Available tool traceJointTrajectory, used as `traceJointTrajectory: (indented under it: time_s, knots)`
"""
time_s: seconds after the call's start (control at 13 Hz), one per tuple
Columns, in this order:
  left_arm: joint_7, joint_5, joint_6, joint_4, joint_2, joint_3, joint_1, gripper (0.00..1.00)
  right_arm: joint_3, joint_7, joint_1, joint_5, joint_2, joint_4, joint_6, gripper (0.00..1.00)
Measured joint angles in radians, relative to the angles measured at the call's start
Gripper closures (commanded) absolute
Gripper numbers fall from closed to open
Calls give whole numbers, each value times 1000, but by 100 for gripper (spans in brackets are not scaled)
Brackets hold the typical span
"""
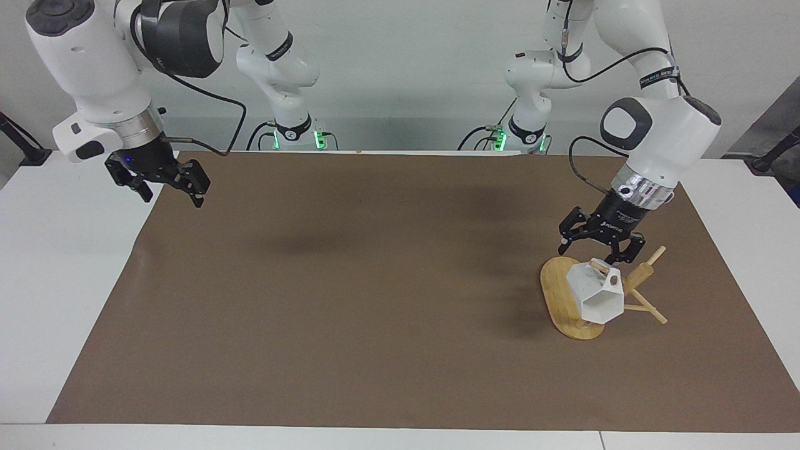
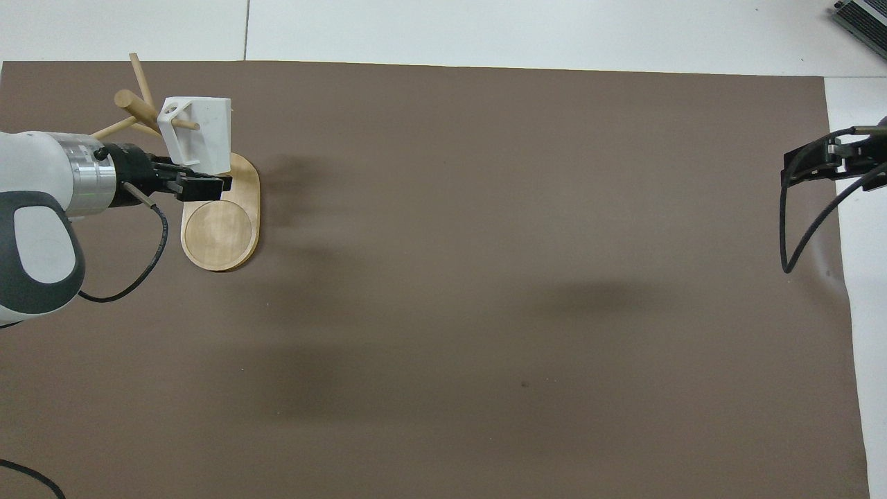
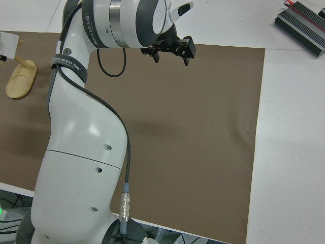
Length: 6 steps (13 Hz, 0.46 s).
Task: Hang cup on rack
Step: 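Lower the cup onto a rack peg with the left gripper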
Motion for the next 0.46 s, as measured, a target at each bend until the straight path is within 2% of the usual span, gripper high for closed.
traceJointTrajectory:
  time_s: [0.08,0.23,0.31,0.46]
  knots:
    - [15,3,-29,10,-6,1,0,0,-44,0,29,0,-4,0,0,0]
    - [68,27,-77,24,-35,1,0,0,-207,0,144,26,-19,1,-16,0]
    - [97,46,-106,26,-58,0,0,0,-250,0,170,62,-32,2,-30,0]
    - [197,86,-169,28,-106,-1,0,0,-282,0,181,91,-61,1,-58,0]
